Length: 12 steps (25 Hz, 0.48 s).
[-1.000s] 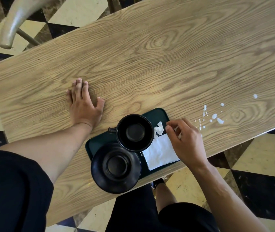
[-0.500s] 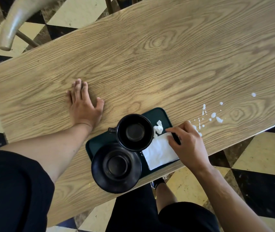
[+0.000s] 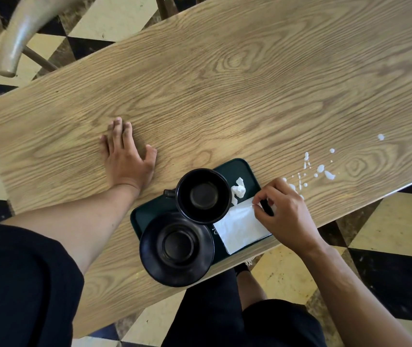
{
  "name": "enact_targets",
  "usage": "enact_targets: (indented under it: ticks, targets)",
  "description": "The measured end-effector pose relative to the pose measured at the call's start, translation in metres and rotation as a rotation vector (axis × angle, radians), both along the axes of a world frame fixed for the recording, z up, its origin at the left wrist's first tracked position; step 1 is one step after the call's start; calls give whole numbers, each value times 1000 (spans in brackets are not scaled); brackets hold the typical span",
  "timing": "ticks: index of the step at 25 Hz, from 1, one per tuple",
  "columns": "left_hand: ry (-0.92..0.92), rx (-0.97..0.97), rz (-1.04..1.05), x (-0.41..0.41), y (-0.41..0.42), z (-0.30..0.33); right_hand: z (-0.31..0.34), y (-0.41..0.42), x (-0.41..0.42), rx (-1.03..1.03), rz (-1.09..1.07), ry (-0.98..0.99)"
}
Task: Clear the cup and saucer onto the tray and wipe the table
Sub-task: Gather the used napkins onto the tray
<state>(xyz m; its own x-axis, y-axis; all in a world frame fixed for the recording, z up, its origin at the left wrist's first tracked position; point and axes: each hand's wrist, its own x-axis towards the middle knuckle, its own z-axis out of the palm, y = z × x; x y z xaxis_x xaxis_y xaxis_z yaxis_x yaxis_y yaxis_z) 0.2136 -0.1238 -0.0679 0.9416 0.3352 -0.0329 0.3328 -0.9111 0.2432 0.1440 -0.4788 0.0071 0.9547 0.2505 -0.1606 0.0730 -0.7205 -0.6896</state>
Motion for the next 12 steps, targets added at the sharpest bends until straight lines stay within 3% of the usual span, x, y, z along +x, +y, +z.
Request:
enact_targets:
  ticks: [4, 10, 12]
  targets:
    - [10, 5, -6, 0, 1, -2, 12, -9, 0, 107, 52, 63]
    - [97, 64, -43, 0, -5, 8, 29, -20, 1, 408, -168, 389]
    - [134, 88, -54, 0, -8, 12, 34, -23, -2, 465, -253, 400]
